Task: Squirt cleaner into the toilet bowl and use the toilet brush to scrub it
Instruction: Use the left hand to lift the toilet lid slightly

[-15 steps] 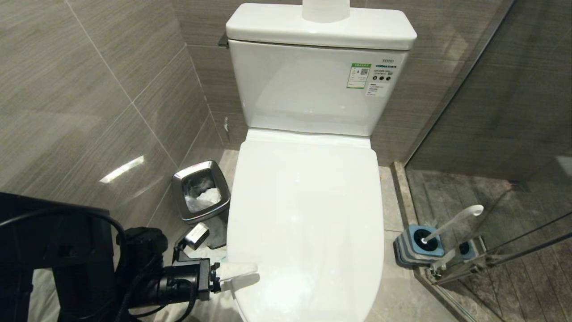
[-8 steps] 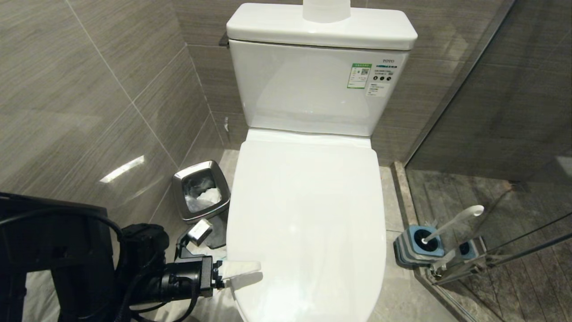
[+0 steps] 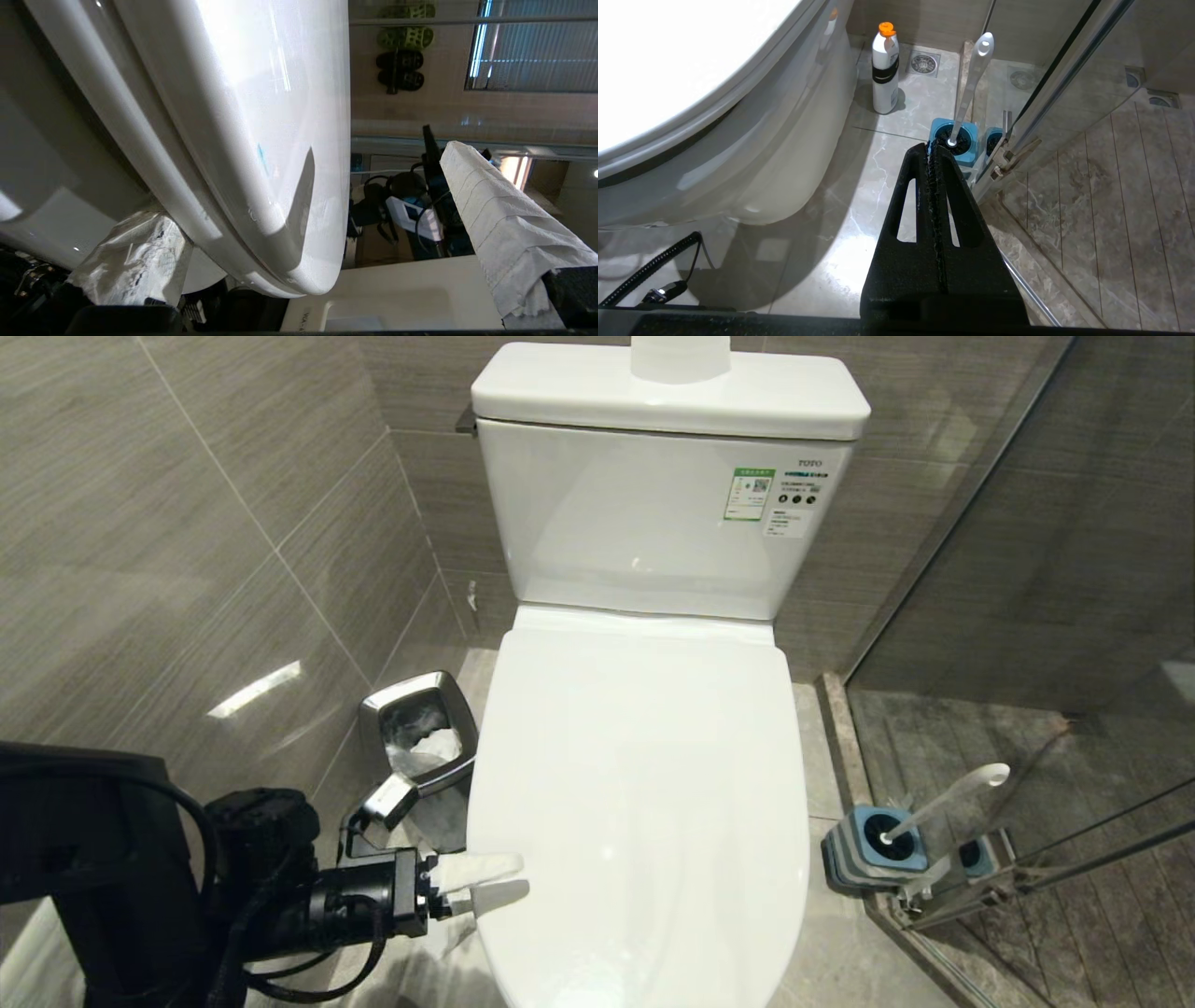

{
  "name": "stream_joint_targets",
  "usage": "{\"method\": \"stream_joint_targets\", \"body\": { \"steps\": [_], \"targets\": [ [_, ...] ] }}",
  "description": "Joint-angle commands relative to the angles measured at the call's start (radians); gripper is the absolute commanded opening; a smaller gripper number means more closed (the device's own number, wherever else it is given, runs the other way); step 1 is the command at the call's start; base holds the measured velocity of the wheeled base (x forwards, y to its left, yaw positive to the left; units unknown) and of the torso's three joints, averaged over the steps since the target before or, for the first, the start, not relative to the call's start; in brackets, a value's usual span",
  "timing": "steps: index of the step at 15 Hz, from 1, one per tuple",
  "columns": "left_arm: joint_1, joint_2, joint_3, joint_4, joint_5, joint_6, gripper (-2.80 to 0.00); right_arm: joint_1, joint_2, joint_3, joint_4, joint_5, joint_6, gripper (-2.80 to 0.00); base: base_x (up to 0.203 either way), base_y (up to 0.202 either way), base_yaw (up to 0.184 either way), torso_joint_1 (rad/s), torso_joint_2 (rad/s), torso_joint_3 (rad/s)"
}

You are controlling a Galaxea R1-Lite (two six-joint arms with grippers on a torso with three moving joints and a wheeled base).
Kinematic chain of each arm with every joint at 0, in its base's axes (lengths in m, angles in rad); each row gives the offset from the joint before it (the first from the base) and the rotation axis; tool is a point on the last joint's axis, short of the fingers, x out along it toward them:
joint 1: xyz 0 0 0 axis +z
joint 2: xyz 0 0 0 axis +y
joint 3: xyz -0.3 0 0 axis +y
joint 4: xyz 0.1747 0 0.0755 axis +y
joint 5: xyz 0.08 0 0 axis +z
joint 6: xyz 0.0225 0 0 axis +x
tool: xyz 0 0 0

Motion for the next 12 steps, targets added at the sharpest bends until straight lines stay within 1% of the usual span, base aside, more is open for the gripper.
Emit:
{"method": "stream_joint_targets", "body": {
  "steps": [1,4,6,9,10,12],
  "targets": [
    [0.010,-0.046,0.000,-0.008,-0.005,-0.033,0.00,0.000,0.000,0.002,0.000,0.000,-0.001,-2.80,0.000,0.000,0.000,0.000,0.00,0.000],
    [0.002,-0.073,0.000,-0.008,-0.005,-0.094,0.00,0.000,0.000,0.002,0.000,0.000,-0.001,-2.80,0.000,0.000,0.000,0.000,0.00,0.000],
    [-0.016,-0.074,0.002,-0.008,-0.005,-0.100,0.00,0.000,0.000,0.002,0.000,0.000,-0.001,-2.80,0.000,0.000,0.000,-0.001,-0.02,0.001],
    [-0.024,-0.094,0.003,-0.008,-0.005,-0.104,0.00,0.000,0.000,0.001,0.000,0.000,-0.001,-2.80,0.000,0.000,0.000,0.000,0.00,0.000],
    [-0.027,-0.102,0.002,-0.008,-0.005,-0.119,0.00,0.000,0.000,0.002,0.000,0.000,-0.001,-2.80,0.000,0.000,0.000,0.007,-0.04,0.002],
    [-0.034,-0.128,-0.002,-0.008,-0.005,-0.187,0.00,0.000,0.000,0.002,0.000,0.000,-0.001,-2.80,0.000,0.000,0.000,0.000,0.00,0.000]
  ]
}}
